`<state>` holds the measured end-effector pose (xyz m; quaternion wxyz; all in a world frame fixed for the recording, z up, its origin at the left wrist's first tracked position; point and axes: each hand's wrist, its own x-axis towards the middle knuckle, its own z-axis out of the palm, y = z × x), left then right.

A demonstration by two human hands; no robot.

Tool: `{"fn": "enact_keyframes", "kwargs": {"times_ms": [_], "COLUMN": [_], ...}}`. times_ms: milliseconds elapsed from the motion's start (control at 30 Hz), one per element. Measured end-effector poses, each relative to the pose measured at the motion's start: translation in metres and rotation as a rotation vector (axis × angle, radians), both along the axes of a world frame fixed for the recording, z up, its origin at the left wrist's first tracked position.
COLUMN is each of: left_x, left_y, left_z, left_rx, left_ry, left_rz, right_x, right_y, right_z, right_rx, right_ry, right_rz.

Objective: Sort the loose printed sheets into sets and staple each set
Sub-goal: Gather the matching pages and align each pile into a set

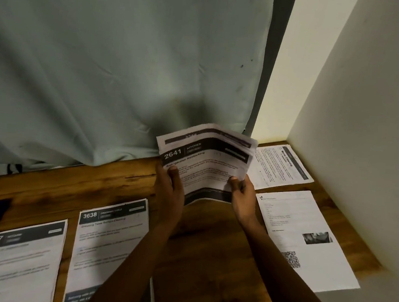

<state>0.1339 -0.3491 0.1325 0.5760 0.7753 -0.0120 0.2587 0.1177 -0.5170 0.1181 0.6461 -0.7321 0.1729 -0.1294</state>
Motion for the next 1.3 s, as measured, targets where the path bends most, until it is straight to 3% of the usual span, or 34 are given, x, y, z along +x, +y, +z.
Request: {"fn": "enact_keyframes", "kwargs": {"times_ms": [267, 500, 700, 1033, 1300], "left_x": [-0.039, -0.023, -0.003, 0.006, -0.022], "left_y": [0.004, 0.006, 0.009, 0.016, 0.013], "left_z": [-0.033, -0.052, -0.054, -0.086, -0.105], "left_rx": [0.147, 0.105, 0.219, 0.346, 0.312], "left_ry": [0.081, 0.156, 0.252, 0.682, 0.793], "left_rz": [0.127, 0.038, 0.007, 0.055, -0.075], "right_x": [-0.032, -0.025, -0.012, -0.003, -0.020], "right_y": [0.006, 0.001, 0.002, -0.008, 0.000], "right_z": [-0.052, -0.052, -0.039, -0.062, -0.103], "right_rx": [-0.021, -0.180, -0.233, -0.470, -0.434], "right_ry": [0.030, 0.042, 0.075, 0.354, 0.482], "right_rz": [0.005, 0.061, 0.033, 0.092, 0.083]}}
